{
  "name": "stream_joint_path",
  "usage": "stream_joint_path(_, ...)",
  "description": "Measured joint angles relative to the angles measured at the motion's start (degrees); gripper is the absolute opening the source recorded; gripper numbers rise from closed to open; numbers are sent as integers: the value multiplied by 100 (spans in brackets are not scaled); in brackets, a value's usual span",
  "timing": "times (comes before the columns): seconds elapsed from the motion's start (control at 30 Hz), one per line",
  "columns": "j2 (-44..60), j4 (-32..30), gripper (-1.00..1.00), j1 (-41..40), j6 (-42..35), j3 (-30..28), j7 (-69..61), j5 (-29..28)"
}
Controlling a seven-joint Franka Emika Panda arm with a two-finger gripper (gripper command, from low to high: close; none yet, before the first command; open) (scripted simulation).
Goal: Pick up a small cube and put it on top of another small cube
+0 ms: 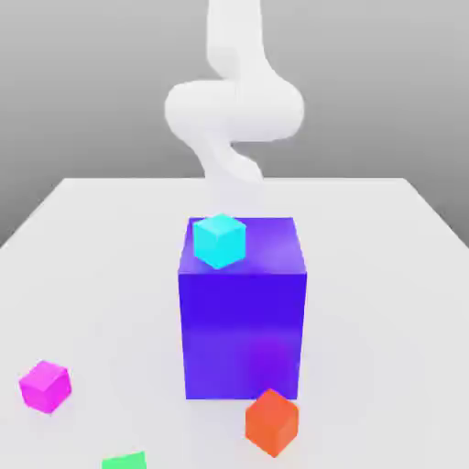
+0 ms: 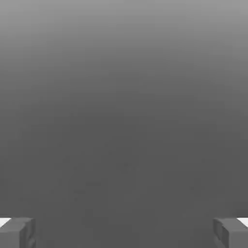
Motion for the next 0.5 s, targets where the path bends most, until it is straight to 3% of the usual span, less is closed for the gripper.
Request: stream_joint_path(0.5, 3135, -621, 0, -340, 1307, -1469, -1186, 608)
